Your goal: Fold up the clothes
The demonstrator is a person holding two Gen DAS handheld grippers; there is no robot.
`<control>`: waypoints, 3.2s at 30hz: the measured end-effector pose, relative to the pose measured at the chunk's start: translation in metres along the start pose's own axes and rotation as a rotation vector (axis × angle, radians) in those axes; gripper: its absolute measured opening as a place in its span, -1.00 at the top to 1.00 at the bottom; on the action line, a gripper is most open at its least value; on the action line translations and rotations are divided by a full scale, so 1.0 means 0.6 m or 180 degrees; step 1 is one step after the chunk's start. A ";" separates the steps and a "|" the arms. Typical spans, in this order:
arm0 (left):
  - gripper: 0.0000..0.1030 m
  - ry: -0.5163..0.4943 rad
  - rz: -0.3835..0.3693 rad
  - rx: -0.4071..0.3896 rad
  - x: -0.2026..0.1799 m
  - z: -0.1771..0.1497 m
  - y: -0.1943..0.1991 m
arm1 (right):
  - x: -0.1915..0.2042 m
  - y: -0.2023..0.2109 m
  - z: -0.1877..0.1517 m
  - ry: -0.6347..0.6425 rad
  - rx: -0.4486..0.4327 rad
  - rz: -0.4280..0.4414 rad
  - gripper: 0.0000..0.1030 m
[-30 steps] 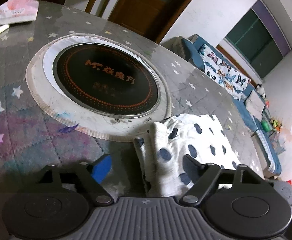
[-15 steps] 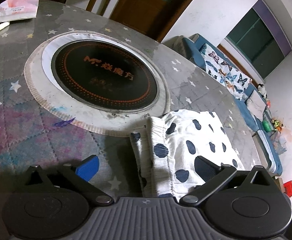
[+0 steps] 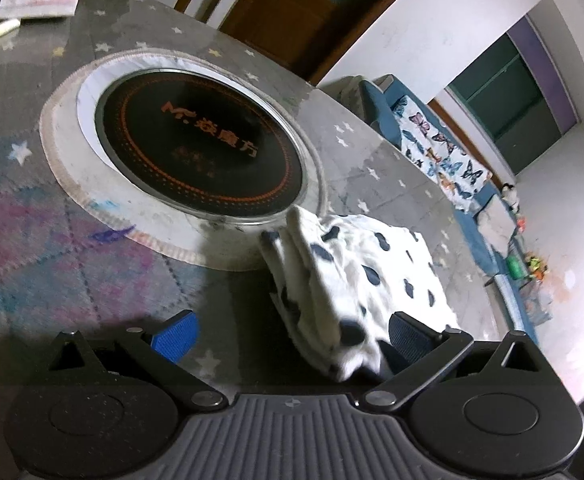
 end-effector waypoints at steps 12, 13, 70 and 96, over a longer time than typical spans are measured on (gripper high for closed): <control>-0.92 0.0567 -0.0544 0.0073 -0.007 -0.005 -0.050 | -0.042 0.016 0.019 -0.0534 0.0012 0.0125 0.77; -0.89 0.0609 -0.0586 0.0083 -0.008 -0.005 -0.055 | -0.040 0.016 0.018 -0.0517 0.0012 0.0129 0.77; 0.45 0.0127 -0.0262 0.0226 -0.045 0.024 -0.058 | -0.270 0.001 -0.112 -0.2082 0.0462 -0.0555 0.85; 0.45 -0.0777 -0.0117 0.0840 -0.237 0.012 -0.298 | -0.501 0.054 -0.179 -0.2215 0.0446 -0.1476 0.87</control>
Point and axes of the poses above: each gripper's, at about its wrist camera, not at the fingertips, and y roughly against the way its jaws point, x to its left, z to its top, the point moved 6 cm from there along -y, roughly the way its jaws point, and after that the axes turned 14 degrees about -z, right-handed, at the moved point
